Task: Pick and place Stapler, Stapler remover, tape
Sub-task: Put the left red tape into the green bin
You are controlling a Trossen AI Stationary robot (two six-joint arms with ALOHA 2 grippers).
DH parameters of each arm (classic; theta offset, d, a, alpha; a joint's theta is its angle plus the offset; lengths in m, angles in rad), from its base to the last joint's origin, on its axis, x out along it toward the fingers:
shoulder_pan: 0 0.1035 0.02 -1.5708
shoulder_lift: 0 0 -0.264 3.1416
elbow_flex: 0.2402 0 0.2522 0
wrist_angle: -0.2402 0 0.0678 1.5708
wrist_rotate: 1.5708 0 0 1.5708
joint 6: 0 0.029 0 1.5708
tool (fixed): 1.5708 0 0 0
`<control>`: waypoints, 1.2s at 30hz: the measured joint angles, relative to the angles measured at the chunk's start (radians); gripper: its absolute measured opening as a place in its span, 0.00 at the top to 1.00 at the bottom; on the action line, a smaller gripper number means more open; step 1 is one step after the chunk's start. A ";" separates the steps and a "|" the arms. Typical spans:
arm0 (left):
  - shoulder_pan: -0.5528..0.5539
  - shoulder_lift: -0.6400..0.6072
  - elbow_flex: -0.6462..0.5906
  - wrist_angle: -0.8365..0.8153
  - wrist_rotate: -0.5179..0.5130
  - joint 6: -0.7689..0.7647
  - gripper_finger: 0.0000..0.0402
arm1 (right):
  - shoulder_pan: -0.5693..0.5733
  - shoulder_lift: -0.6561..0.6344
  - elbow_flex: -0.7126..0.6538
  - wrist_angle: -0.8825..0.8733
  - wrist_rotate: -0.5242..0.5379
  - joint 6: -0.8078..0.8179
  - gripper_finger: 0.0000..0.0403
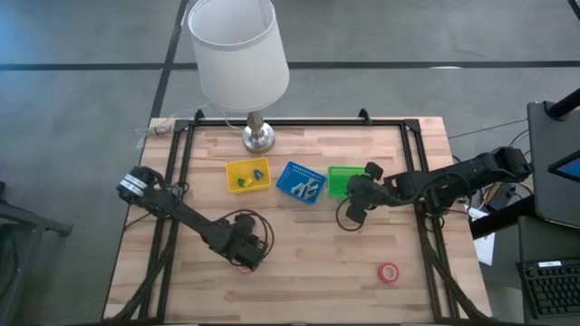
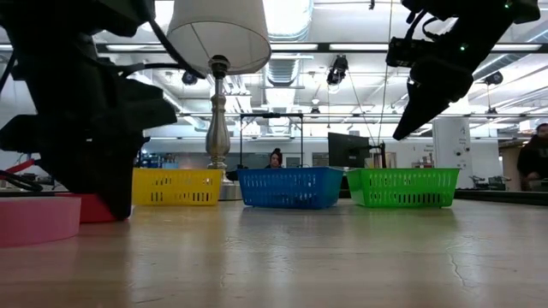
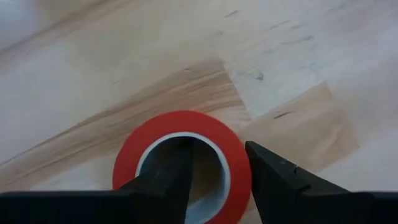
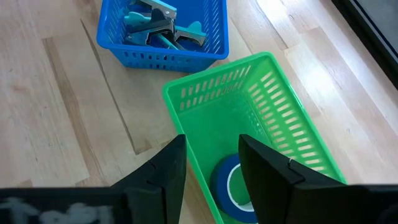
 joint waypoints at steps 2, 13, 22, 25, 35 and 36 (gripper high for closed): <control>0.000 0.000 -0.008 0.001 0.000 0.000 0.65 | 0.000 0.000 0.000 0.000 0.000 0.000 0.65; 0.001 0.000 0.052 0.091 -0.158 0.213 0.89 | 0.000 0.000 0.000 0.007 0.000 0.000 0.65; 0.002 0.000 0.117 0.536 -0.282 0.865 0.85 | 0.000 0.000 -0.002 0.165 -0.171 0.008 0.66; 0.003 0.000 0.127 0.597 -0.343 1.017 0.87 | 0.000 0.000 -0.005 0.274 -0.262 0.023 0.65; 0.032 0.000 0.127 0.670 -0.574 1.259 0.86 | 0.000 0.000 -0.012 0.474 -0.281 0.061 0.67; 0.042 0.000 0.127 0.687 -0.577 1.260 0.87 | 0.000 0.000 -0.013 0.474 -0.281 0.061 0.67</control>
